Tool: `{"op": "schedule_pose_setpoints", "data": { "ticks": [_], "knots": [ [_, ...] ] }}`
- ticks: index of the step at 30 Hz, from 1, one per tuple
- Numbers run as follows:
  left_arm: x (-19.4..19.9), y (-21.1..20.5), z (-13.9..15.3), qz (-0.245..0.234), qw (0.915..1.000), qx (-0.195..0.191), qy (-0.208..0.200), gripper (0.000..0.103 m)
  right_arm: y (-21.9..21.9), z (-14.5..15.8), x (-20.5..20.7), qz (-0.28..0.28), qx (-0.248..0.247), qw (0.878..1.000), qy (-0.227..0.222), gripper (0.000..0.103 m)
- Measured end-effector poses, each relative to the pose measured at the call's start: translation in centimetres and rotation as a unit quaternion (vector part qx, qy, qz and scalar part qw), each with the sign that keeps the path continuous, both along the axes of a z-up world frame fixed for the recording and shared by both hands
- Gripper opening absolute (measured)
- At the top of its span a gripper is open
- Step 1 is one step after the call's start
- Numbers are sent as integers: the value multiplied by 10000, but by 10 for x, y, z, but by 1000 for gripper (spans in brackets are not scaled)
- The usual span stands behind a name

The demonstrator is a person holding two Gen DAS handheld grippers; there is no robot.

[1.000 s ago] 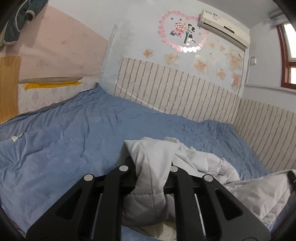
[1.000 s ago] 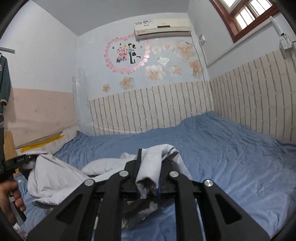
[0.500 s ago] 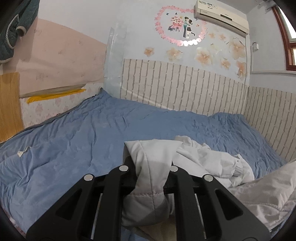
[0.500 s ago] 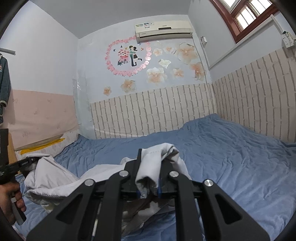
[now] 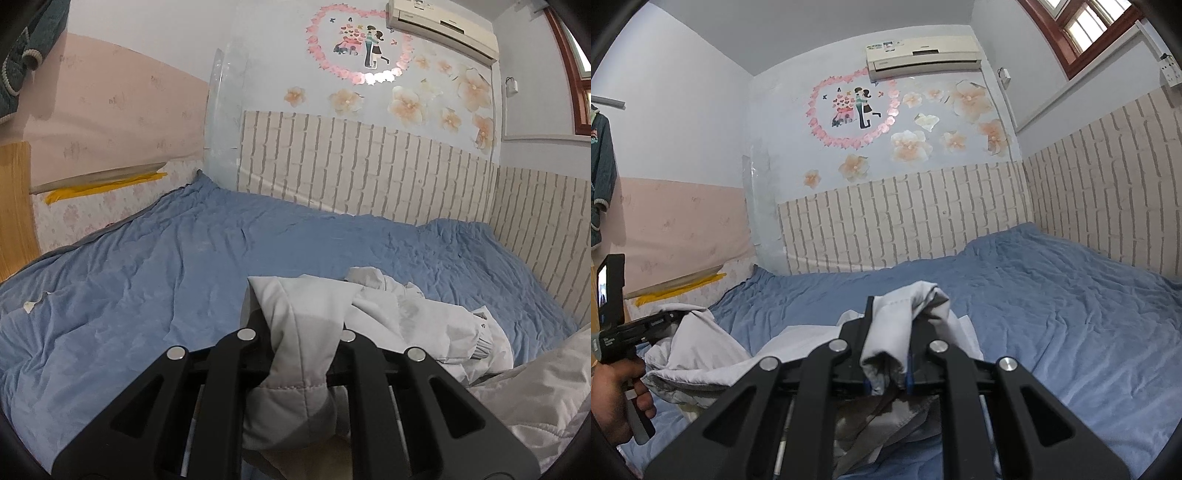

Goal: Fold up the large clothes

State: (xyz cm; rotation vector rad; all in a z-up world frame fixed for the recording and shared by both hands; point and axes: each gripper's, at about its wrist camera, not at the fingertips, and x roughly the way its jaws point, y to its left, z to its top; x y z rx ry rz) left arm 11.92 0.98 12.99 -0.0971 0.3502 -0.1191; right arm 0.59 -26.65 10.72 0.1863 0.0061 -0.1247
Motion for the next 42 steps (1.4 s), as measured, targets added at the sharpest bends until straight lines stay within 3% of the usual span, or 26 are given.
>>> {"op": "schedule_pose_setpoints", "data": {
  "ticks": [9, 16, 18, 21, 24, 26, 32, 33, 35, 36, 37, 39, 40, 42],
  "knots": [
    [40, -17, 0, -150, 9999, -12, -58, 10, -11, 6, 25, -12, -118, 9999, 16, 12],
    [132, -44, 4, -847, 9961, -70, 251, 10, -61, 27, 120, 277, -226, 9976, 591, 13],
    [162, -57, 4, -1101, 9931, 74, 388, 11, -74, 32, 146, 303, -284, 9966, 705, 13],
    [208, -76, -1, -1355, 9883, 227, 658, 11, -107, 31, 194, 466, 144, 9948, 899, 13],
    [252, -89, -10, -1476, 9848, 219, 886, 12, -116, 21, 241, 344, 131, 9932, 1103, 12],
    [287, -100, -24, -1558, 9795, 293, 1246, 14, -120, 11, 276, 315, 247, 9909, 1286, 12],
    [348, -87, -77, -1458, 9718, -316, 1826, 24, -138, -33, 350, 289, 1159, 9771, 1764, 21],
    [349, -80, -84, -1414, 9716, -568, 1812, 26, -142, -43, 355, 351, 1433, 9717, 1846, 24],
    [340, -68, -94, -1236, 9718, -1054, 1711, 31, -154, -60, 348, 280, 2135, 9632, 1607, 28],
    [328, -62, -98, -1051, 9737, -1259, 1583, 34, -154, -64, 340, 211, 2240, 9633, 1463, 31],
    [317, -62, -98, -911, 9773, -1257, 1444, 37, -151, -65, 335, 170, 2232, 9648, 1380, 34],
    [280, -65, -87, -525, 9901, -877, 964, 44, -141, -64, 319, 120, 2094, 9711, 1140, 41],
    [264, -64, -80, -351, 9938, -796, 687, 55, -140, -59, 318, 169, 2125, 9697, 1197, 48],
    [244, -63, -62, -154, 9974, -650, 270, 63, -135, -44, 308, 99, 1988, 9740, 1082, 52]
  ]
}}
